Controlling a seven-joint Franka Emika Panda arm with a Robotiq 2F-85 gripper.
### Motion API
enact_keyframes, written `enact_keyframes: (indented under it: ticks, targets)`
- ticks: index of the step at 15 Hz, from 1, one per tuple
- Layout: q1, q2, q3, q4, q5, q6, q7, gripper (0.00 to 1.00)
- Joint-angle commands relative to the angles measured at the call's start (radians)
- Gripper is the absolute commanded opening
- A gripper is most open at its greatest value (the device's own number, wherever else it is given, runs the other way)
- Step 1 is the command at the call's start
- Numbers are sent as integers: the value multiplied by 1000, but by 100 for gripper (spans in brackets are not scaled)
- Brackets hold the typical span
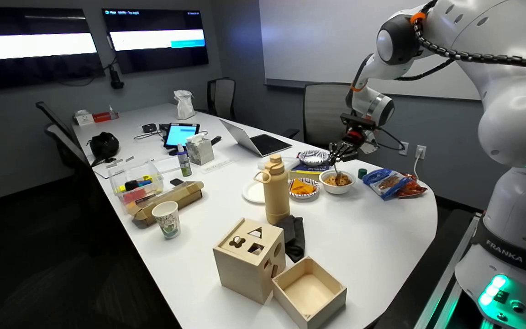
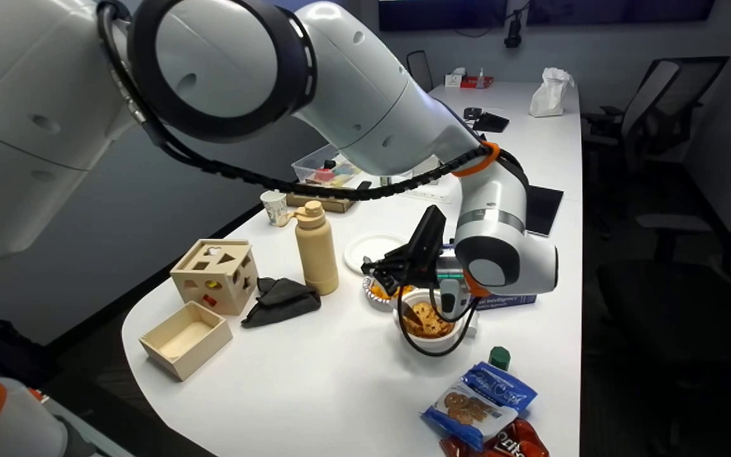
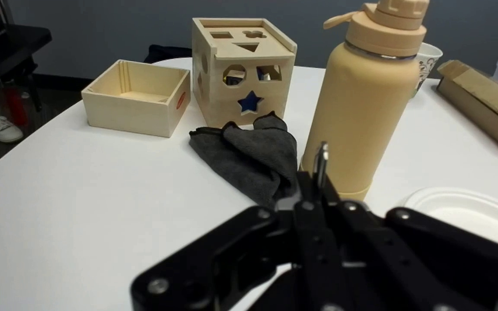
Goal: Use the silver spatula to stir the contents of the plastic white bowl
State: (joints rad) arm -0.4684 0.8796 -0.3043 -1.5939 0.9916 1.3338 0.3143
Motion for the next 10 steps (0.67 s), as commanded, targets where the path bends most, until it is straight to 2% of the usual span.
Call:
enact_keyframes:
  ticks: [1,5,10]
  targets:
    - [20,-31,-34,-17,-4,43,71,1]
    - [30,-28,-37,-11,1,127,91,1]
    - [46,-43,-23,-17,-4,228,54,1]
